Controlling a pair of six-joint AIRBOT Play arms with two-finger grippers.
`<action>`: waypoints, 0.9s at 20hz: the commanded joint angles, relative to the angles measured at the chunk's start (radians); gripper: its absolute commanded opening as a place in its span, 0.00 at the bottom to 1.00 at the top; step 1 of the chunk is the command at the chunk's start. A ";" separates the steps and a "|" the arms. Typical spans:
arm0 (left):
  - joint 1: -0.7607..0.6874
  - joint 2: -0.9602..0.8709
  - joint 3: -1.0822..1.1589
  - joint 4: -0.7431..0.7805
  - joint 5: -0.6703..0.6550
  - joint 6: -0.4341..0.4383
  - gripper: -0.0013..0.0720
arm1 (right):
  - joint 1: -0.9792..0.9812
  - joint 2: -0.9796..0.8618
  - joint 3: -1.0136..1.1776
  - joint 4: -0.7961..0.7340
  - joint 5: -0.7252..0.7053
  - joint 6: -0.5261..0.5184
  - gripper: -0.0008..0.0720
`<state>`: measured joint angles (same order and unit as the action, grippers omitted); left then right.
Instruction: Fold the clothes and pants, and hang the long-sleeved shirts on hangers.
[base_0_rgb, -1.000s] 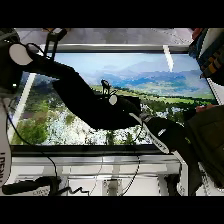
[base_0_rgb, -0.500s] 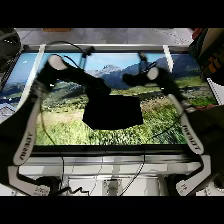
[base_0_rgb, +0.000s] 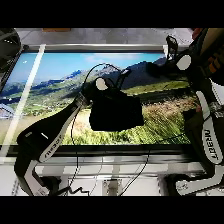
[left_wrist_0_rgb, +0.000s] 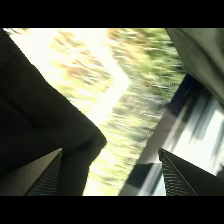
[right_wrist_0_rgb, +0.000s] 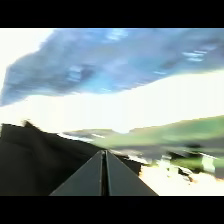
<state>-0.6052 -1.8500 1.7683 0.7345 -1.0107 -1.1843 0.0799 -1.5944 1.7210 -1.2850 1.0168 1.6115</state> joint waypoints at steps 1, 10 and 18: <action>0.022 0.009 0.001 0.097 0.034 0.040 0.96 | -0.046 0.008 -0.003 -0.105 0.089 -0.058 0.03; 0.165 0.040 0.000 0.375 -0.080 0.035 0.03 | -0.310 0.007 -0.370 0.528 0.241 -0.683 0.03; 0.071 -0.019 0.000 0.394 -0.094 0.016 0.03 | -0.127 0.004 -0.560 0.531 0.071 -0.687 1.00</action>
<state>-0.4980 -1.8484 1.7687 1.1202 -1.0977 -1.1656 -0.1165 -1.5898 1.2018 -0.7757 1.1492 0.9493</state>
